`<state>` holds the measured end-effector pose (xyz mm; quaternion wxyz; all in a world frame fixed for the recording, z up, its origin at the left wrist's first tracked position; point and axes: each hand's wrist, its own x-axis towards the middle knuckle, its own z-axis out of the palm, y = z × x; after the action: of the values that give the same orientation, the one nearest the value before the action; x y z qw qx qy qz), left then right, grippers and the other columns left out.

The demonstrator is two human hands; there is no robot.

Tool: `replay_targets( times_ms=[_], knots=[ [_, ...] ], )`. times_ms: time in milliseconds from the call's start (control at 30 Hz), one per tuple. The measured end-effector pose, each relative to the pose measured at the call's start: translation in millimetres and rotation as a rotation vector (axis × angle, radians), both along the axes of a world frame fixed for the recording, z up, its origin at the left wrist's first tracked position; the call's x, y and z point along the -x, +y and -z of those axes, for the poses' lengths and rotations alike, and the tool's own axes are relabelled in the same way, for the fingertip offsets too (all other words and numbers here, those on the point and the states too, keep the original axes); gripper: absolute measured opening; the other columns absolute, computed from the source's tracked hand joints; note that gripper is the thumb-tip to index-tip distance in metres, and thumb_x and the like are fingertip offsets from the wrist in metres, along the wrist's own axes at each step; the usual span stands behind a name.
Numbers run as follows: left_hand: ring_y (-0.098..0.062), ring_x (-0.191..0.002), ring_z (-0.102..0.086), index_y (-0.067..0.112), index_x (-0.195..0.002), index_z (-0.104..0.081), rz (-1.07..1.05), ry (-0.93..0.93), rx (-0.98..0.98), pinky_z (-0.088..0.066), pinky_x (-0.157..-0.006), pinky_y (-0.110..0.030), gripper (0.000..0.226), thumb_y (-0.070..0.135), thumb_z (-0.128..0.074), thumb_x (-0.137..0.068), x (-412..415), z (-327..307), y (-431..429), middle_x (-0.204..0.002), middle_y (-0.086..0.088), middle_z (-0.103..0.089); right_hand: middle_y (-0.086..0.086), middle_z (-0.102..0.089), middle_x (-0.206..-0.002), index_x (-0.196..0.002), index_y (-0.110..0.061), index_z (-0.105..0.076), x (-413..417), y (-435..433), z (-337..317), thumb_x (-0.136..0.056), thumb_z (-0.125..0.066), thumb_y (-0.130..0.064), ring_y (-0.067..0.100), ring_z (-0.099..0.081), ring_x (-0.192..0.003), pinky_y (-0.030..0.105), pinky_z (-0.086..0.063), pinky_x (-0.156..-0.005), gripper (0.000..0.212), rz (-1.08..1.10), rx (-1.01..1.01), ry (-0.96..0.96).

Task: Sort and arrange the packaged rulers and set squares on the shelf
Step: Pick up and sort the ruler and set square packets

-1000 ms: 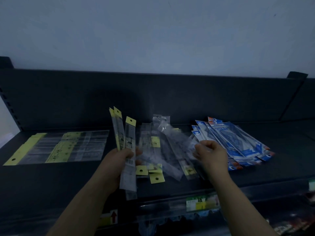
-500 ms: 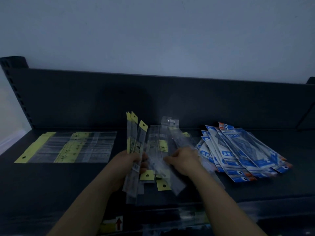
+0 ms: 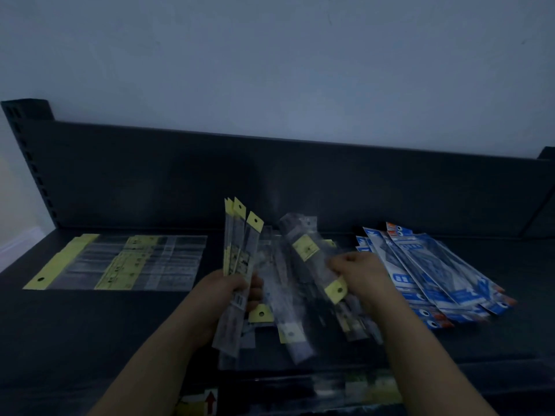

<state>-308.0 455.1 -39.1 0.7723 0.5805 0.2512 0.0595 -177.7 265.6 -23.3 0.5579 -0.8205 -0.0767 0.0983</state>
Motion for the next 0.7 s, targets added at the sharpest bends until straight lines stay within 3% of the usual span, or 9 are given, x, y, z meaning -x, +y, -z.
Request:
replay_targets(
  times_ms=[67, 133, 233, 367, 500, 600, 700],
  knots=[
    [-0.03, -0.084, -0.064, -0.007, -0.099, -0.065, -0.004, -0.005, 0.006, -0.052, -0.081, -0.042, 0.023, -0.004, -0.043, -0.092, 0.3, 0.7, 0.4, -0.097, -0.026, -0.068, 0.013, -0.068, -0.075, -0.075, -0.003, -0.069, -3.2, -11.5, -5.2, -0.086, -0.067, -0.012, 0.023, -0.061, -0.066, 0.036, -0.051, -0.066, 0.014, 0.019, -0.122, 0.034],
    [-0.029, -0.079, -0.064, -0.007, -0.099, -0.064, -0.007, -0.025, 0.035, -0.053, -0.076, -0.041, 0.023, -0.004, -0.043, -0.093, 1.1, 0.0, 0.0, -0.097, -0.027, -0.068, 0.016, -0.067, -0.078, -0.08, 0.0, -0.067, -2.4, -23.5, -8.6, -0.088, -0.064, -0.009, 0.024, -0.06, -0.066, 0.034, -0.05, -0.063, 0.013, 0.006, -0.244, 0.087],
    [-0.024, -0.06, -0.059, -0.006, -0.109, -0.06, -0.012, -0.075, 0.131, -0.051, -0.056, -0.033, 0.024, 0.0, -0.041, -0.095, 2.2, -5.9, -2.1, -0.083, -0.018, -0.066, 0.014, -0.065, -0.074, -0.081, -0.002, -0.066, 0.1, -48.1, -13.2, -0.088, -0.063, -0.012, 0.023, -0.059, -0.063, 0.034, -0.049, -0.061, 0.012, -0.159, -0.324, 0.112],
    [-0.012, -0.04, -0.04, 0.0, -0.105, -0.061, 0.118, -0.077, 0.338, -0.043, -0.043, -0.023, 0.035, 0.031, -0.047, -0.097, 5.2, -17.3, -4.1, -0.06, -0.003, -0.047, 0.01, -0.066, -0.075, -0.081, -0.006, -0.07, -2.6, -77.1, -19.9, -0.076, -0.065, -0.018, 0.02, -0.061, -0.065, 0.034, -0.05, -0.064, 0.014, -0.351, -0.27, 0.116],
    [-0.012, -0.041, -0.041, 0.002, -0.092, -0.058, 0.325, -0.03, 0.443, -0.043, -0.039, -0.021, 0.051, 0.052, -0.05, -0.086, 8.0, -25.1, -14.0, -0.059, -0.004, -0.042, 0.006, -0.067, -0.075, -0.073, -0.013, -0.073, -7.8, -81.1, -19.8, -0.079, -0.064, -0.014, 0.018, -0.062, -0.071, 0.026, -0.052, -0.066, 0.011, -0.407, -0.188, 0.049],
    [-0.017, -0.043, -0.046, 0.005, -0.096, -0.059, 0.478, 0.002, 0.585, -0.045, -0.045, -0.024, 0.066, 0.068, -0.051, -0.078, 12.9, -28.2, -16.2, -0.061, -0.008, -0.045, 0.008, -0.065, -0.076, -0.076, -0.013, -0.074, -10.9, -77.7, -24.4, -0.072, -0.068, -0.019, 0.018, -0.059, -0.073, 0.025, -0.048, -0.07, 0.009, -0.518, -0.104, 0.037],
    [-0.025, -0.051, -0.056, 0.003, -0.099, -0.065, 0.564, 0.018, 0.561, -0.051, -0.049, -0.031, 0.063, 0.058, -0.073, -0.072, 22.2, -33.3, -17.9, -0.07, -0.014, -0.058, 0.002, -0.071, -0.08, -0.079, -0.013, -0.075, -13.4, -67.1, -35.5, -0.072, -0.071, -0.02, 0.013, -0.065, -0.078, 0.025, -0.048, -0.076, 0.01, -0.595, -0.011, -0.002]
  ],
)
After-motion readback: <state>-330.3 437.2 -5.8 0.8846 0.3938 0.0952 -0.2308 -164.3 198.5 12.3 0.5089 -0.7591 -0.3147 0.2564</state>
